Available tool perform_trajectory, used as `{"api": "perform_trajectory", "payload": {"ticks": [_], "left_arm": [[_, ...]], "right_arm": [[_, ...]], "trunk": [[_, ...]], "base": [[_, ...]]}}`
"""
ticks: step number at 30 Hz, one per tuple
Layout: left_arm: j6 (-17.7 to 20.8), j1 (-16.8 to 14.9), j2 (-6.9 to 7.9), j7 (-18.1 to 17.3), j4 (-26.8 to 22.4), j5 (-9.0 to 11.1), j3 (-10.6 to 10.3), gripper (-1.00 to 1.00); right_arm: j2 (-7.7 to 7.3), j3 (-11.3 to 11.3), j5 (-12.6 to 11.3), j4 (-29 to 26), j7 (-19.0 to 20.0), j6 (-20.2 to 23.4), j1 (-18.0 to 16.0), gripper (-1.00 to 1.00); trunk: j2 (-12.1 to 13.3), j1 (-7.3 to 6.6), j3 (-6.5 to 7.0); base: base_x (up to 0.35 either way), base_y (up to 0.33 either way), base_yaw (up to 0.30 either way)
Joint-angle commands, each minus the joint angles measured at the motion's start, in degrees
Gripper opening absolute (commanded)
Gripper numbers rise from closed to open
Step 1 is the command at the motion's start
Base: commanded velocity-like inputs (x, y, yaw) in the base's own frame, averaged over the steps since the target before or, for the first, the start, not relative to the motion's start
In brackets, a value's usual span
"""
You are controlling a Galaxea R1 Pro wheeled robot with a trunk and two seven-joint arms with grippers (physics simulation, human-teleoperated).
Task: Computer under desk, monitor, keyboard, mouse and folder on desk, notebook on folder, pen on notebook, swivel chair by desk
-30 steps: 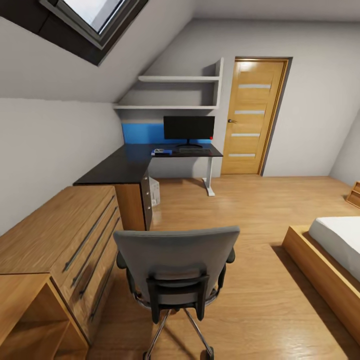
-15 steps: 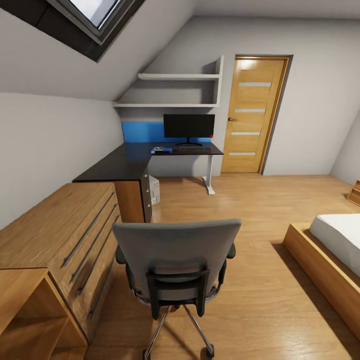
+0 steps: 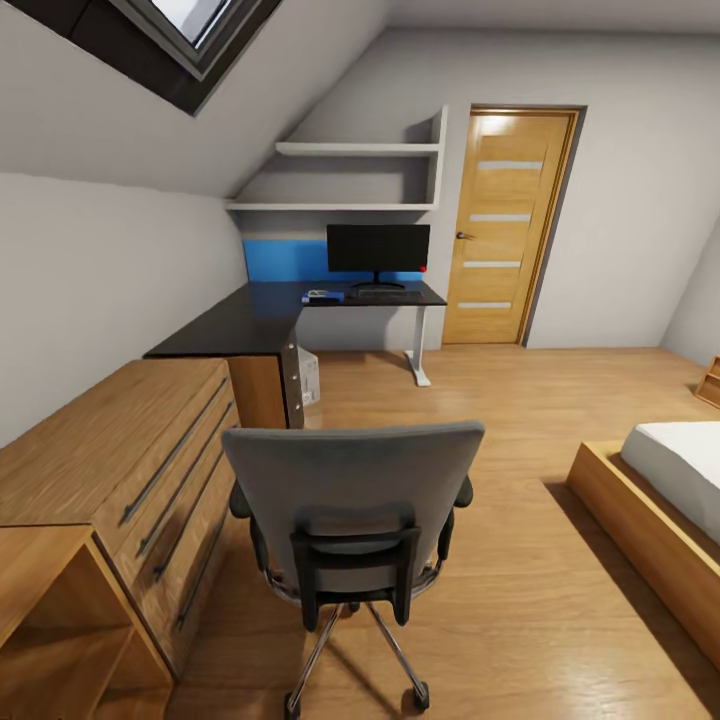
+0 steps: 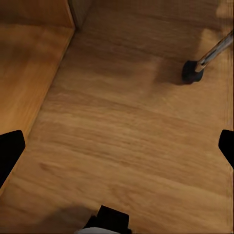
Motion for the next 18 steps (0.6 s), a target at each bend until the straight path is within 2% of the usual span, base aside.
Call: {"api": "perform_trajectory", "payload": {"ticks": [1, 5, 8, 13, 18], "left_arm": [[0.0, -0.02, 0.27, 0.6, -0.94, 0.02, -0.45, 1.0], [1.34, -0.11, 1.06, 1.0, -4.97, -0.02, -0.43, 1.0], [3.64, -0.63, 1.45, 2.67, -7.67, -0.08, -0.42, 1.0], [9.63, -2.9, 2.61, 8.78, -13.66, -0.33, -0.42, 1.0], [16.98, -4.36, 4.93, 14.98, -22.49, -0.55, -0.42, 1.0]], "right_arm": [[0.04, 0.47, -0.27, -0.24, -0.33, -0.15, -0.03, 1.0], [-0.06, 0.44, -0.3, -3.75, -0.53, -0.24, -0.09, 1.0], [-0.52, 0.36, -0.34, -7.46, -0.69, -0.28, -0.1, 1.0], [-2.31, 0.2, -0.48, -15.01, -0.91, 0.2, -0.23, 1.0], [-3.25, 0.07, -0.67, -20.85, -1.28, 2.87, -0.74, 1.0]], "trunk": [[-0.44, 0.22, -0.24], [-2.04, 1.1, -0.96], [-3.25, 1.76, -1.5], [-5.25, 2.85, -2.4], [-7.26, 3.95, -3.29]], "base": [[0.0, 0.0, 0.0], [0.0, 0.0, 0.0], [0.0, 0.0, 0.0], [0.0, 0.0, 0.0], [0.0, 0.0, 0.0]]}}
